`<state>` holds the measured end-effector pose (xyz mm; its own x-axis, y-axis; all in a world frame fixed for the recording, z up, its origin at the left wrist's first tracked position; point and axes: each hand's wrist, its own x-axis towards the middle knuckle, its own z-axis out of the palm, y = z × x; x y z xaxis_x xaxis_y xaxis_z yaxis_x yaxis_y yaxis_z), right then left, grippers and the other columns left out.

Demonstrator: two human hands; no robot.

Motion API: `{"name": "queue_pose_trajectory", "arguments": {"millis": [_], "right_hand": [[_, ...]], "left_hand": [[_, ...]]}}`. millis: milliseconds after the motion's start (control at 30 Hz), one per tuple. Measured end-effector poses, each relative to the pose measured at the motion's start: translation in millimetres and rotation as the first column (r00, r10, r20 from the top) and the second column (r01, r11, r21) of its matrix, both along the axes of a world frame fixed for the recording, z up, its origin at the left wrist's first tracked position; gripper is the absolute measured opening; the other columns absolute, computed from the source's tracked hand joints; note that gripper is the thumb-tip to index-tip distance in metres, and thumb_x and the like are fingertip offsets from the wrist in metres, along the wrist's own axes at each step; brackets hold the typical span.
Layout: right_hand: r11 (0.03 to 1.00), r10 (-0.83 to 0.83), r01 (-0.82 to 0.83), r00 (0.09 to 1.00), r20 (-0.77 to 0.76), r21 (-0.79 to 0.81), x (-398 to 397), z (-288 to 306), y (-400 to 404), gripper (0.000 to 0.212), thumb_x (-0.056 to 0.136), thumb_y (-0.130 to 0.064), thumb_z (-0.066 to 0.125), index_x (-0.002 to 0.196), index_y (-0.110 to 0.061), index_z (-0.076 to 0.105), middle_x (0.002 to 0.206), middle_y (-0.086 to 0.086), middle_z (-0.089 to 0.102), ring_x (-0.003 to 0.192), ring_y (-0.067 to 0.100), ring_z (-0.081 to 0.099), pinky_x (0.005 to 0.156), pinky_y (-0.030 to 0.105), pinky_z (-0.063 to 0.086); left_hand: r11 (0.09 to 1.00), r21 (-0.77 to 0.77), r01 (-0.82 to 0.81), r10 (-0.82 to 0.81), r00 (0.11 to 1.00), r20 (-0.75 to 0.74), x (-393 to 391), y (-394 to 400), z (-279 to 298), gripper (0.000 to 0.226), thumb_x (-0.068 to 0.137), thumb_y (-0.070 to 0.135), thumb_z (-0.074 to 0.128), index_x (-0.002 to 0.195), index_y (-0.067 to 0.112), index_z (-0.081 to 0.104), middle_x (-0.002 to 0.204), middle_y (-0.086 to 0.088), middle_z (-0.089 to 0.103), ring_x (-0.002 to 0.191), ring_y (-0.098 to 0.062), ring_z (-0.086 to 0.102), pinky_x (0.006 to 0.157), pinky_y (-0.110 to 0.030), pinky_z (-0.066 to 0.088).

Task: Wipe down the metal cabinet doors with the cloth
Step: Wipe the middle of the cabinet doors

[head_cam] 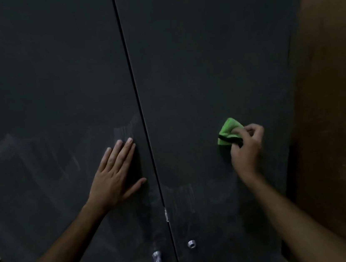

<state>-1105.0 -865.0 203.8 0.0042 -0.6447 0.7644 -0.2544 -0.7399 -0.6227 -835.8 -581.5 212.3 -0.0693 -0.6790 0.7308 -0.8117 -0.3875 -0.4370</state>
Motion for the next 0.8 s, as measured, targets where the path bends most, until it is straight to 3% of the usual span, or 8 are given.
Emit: {"name": "queue_pose_trajectory", "arguments": {"millis": [100, 200, 300, 367, 500, 567, 700, 800], "right_hand": [[0.972, 0.077, -0.123, 0.972, -0.223, -0.202, 11, -28, 25, 0.047, 0.068, 0.011, 0.067, 0.109, -0.011, 0.074, 0.125, 0.016, 0.055, 0.114, 0.032, 0.052, 0.103, 0.03, 0.042], [0.953, 0.1, -0.214, 0.891, -0.442, -0.216, -20, -54, 12, 0.049, 0.059, 0.014, 0.076, 0.103, -0.008, 0.076, 0.116, 0.017, 0.061, 0.104, 0.039, 0.058, 0.092, 0.045, 0.056], [1.0, 0.006, -0.001, 0.979, -0.203, 0.025, -37, -17, -27, 0.045, 0.069, 0.012, 0.071, 0.108, -0.011, 0.072, 0.121, 0.009, 0.051, 0.11, 0.032, 0.05, 0.093, 0.048, 0.053], [0.999, -0.034, 0.037, 0.995, -0.09, 0.035, -28, 5, -29, 0.046, 0.075, 0.01, 0.068, 0.112, -0.017, 0.068, 0.127, 0.002, 0.046, 0.115, 0.025, 0.046, 0.095, 0.035, 0.05], [0.959, 0.092, -0.176, 0.933, -0.347, -0.22, -17, -34, 1, 0.045, 0.064, 0.01, 0.073, 0.104, -0.011, 0.074, 0.121, 0.012, 0.059, 0.106, 0.033, 0.052, 0.092, 0.03, 0.046], [0.96, 0.083, -0.195, 0.883, -0.462, -0.199, -37, -53, -8, 0.044, 0.06, 0.009, 0.08, 0.099, -0.009, 0.075, 0.115, 0.012, 0.06, 0.102, 0.035, 0.055, 0.085, 0.032, 0.049], [0.992, -0.098, 0.112, 0.977, -0.188, 0.065, -58, -7, -59, 0.04, 0.071, 0.007, 0.074, 0.105, -0.012, 0.072, 0.117, 0.008, 0.052, 0.107, 0.032, 0.048, 0.091, 0.03, 0.038], [0.999, -0.041, 0.038, 0.992, -0.119, -0.024, -36, 6, -42, 0.046, 0.071, 0.006, 0.072, 0.111, -0.017, 0.07, 0.124, 0.007, 0.051, 0.111, 0.03, 0.048, 0.093, 0.018, 0.03]], "left_hand": [[1.0, -0.002, -0.007, 0.007, 1.0, 0.01, 2, 1, 1, 0.099, 0.099, 0.072, 0.039, 0.166, 0.003, 0.018, 0.176, -0.012, 0.011, 0.163, -0.031, 0.011, 0.133, -0.048, 0.008], [1.0, -0.006, -0.005, 0.005, 1.0, 0.019, 2, 1, 2, 0.099, 0.098, 0.071, 0.042, 0.166, 0.003, 0.019, 0.176, -0.012, 0.012, 0.163, -0.031, 0.013, 0.133, -0.048, 0.009], [1.0, -0.012, 0.005, -0.005, 1.0, 0.013, 1, 1, 1, 0.099, 0.098, 0.071, 0.043, 0.166, 0.003, 0.019, 0.176, -0.012, 0.013, 0.162, -0.032, 0.014, 0.133, -0.048, 0.009], [1.0, -0.017, 0.001, -0.001, 1.0, 0.01, 0, 0, 0, 0.099, 0.098, 0.071, 0.044, 0.166, 0.004, 0.018, 0.176, -0.012, 0.013, 0.162, -0.032, 0.014, 0.133, -0.048, 0.01], [1.0, 0.002, -0.019, 0.019, 1.0, -0.007, -2, 0, 1, 0.1, 0.098, 0.072, 0.041, 0.167, 0.004, 0.016, 0.176, -0.012, 0.011, 0.162, -0.032, 0.013, 0.133, -0.049, 0.008], [1.0, 0.011, -0.026, 0.026, 1.0, -0.016, -4, 1, 2, 0.1, 0.098, 0.072, 0.041, 0.167, 0.005, 0.016, 0.176, -0.012, 0.01, 0.163, -0.032, 0.012, 0.133, -0.049, 0.009], [0.999, 0.007, -0.033, 0.034, 0.999, -0.033, -8, 1, 2, 0.099, 0.098, 0.072, 0.041, 0.167, 0.005, 0.016, 0.176, -0.012, 0.011, 0.163, -0.032, 0.012, 0.133, -0.048, 0.007], [0.999, 0.001, -0.04, 0.04, 0.998, -0.047, -11, 0, 0, 0.1, 0.097, 0.071, 0.042, 0.166, 0.004, 0.016, 0.176, -0.012, 0.01, 0.163, -0.033, 0.012, 0.133, -0.049, 0.008]]}}
